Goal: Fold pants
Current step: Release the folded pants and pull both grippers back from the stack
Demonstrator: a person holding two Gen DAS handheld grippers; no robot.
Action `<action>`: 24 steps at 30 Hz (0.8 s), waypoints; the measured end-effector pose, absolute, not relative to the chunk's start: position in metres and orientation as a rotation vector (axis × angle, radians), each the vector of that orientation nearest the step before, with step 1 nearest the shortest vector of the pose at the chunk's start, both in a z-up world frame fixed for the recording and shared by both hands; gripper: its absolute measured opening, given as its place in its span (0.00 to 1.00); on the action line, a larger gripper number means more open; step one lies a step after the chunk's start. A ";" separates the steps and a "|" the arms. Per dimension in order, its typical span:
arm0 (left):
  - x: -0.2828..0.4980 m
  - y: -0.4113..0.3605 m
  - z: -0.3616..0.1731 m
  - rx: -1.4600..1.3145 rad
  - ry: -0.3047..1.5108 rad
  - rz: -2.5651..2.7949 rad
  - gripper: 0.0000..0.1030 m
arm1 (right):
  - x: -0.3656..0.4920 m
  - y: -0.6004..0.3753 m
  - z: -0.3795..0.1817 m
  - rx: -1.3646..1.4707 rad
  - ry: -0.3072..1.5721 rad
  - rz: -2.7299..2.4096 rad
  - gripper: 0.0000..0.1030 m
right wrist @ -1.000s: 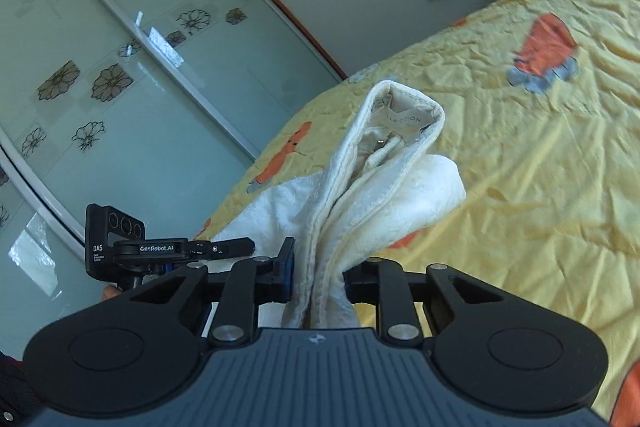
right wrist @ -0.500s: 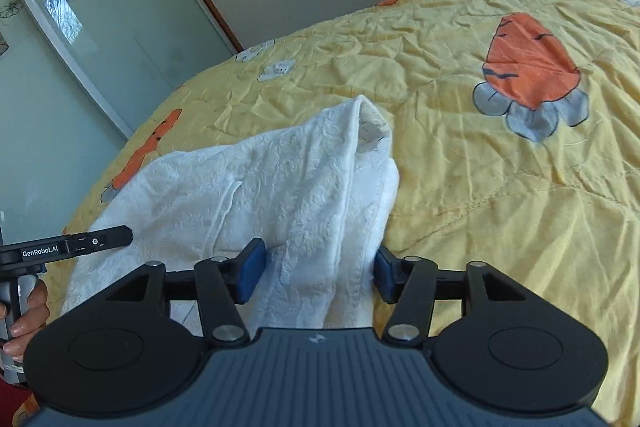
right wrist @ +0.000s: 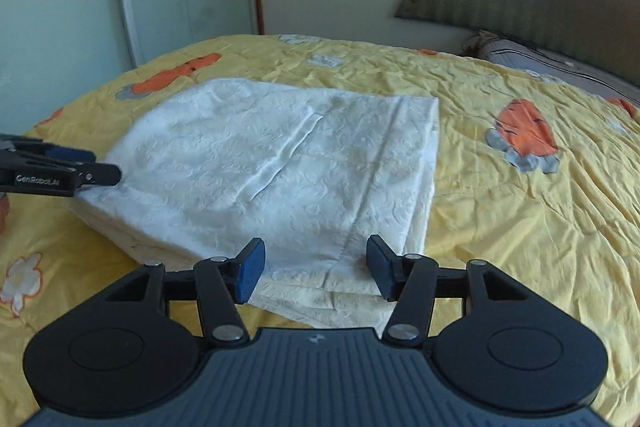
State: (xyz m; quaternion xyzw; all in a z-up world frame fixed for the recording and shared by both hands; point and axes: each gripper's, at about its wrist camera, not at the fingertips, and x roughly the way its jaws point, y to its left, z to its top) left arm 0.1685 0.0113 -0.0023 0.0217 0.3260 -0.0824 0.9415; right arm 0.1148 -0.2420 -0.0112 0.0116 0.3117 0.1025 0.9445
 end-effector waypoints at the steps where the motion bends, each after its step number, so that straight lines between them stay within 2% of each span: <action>1: 0.159 0.013 0.003 0.036 0.649 -0.168 0.52 | 0.103 -0.238 -0.006 0.022 0.603 0.234 0.56; 3: 0.146 0.009 0.005 0.043 0.653 -0.186 0.57 | 0.090 -0.226 -0.004 0.013 0.579 0.274 0.58; 4: 0.142 0.005 0.001 0.058 0.664 -0.199 0.58 | 0.088 -0.221 -0.009 0.002 0.598 0.272 0.63; 8: 0.133 -0.005 -0.015 0.122 0.696 -0.160 0.60 | 0.096 -0.211 -0.040 0.008 0.765 0.186 0.63; 12: 0.112 0.004 -0.007 0.084 0.707 -0.162 0.63 | 0.061 -0.210 -0.021 0.067 0.729 0.178 0.68; 14: 0.103 0.006 -0.006 0.075 0.718 -0.162 0.66 | 0.039 -0.205 -0.005 0.102 0.701 0.169 0.85; 15: 0.099 0.007 -0.007 0.067 0.725 -0.169 0.69 | 0.028 -0.200 0.002 0.116 0.700 0.167 0.87; 17: 0.093 0.006 -0.011 0.063 0.736 -0.178 0.71 | 0.010 -0.188 0.018 0.148 0.707 0.189 0.88; 19: 0.092 0.003 -0.017 0.069 0.753 -0.173 0.71 | -0.010 -0.183 0.036 0.304 0.657 0.338 0.88; 22: 0.091 -0.003 -0.026 0.057 0.769 -0.178 0.71 | -0.009 -0.196 0.040 0.562 0.591 0.486 0.97; 24: 0.092 -0.008 -0.031 0.061 0.775 -0.175 0.71 | 0.001 -0.197 0.032 0.501 0.563 0.373 0.98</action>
